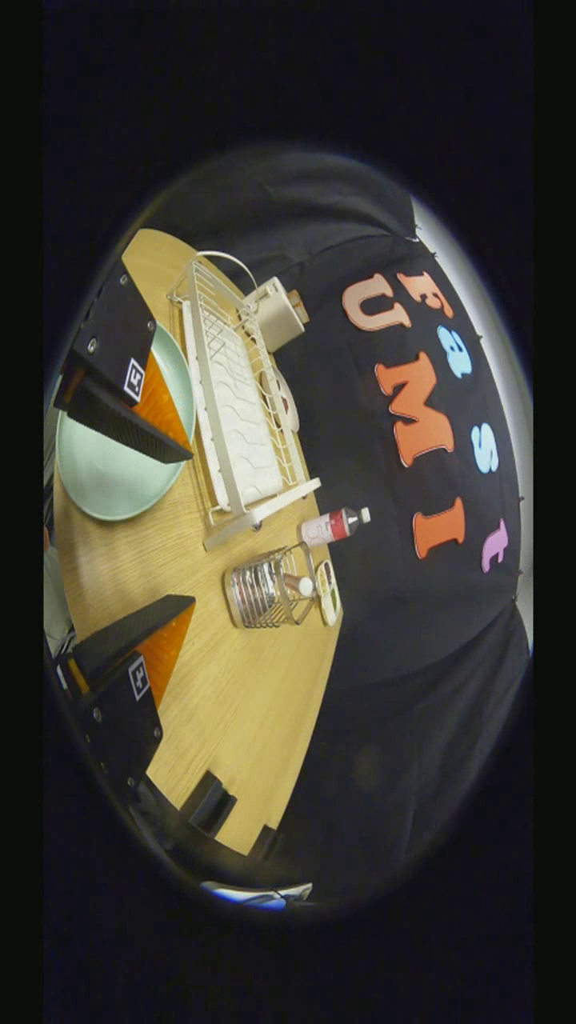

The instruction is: Take the plate from the dish rack, then take the spoon from the basket and place it into the plate.

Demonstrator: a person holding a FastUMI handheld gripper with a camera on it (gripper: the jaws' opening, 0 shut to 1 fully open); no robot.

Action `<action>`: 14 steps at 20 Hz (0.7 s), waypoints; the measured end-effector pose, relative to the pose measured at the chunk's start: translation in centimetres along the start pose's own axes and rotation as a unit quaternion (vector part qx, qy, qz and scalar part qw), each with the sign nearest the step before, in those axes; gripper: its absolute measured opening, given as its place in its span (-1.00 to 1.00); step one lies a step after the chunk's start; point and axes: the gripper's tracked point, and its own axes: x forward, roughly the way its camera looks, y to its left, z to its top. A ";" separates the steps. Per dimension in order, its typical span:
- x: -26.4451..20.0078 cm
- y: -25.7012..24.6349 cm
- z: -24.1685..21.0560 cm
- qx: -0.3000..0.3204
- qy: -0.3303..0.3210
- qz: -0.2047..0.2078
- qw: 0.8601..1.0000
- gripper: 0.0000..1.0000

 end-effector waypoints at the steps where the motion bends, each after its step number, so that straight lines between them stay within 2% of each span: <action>1: 0.0 -0.4 0.6 -0.009 -0.008 -0.006 1.000 0.98; 10: 1.3 -4.5 6.7 -0.058 -0.088 -0.068 0.992 0.96; 14: 2.5 -4.1 8.0 -0.067 -0.107 -0.053 0.991 0.77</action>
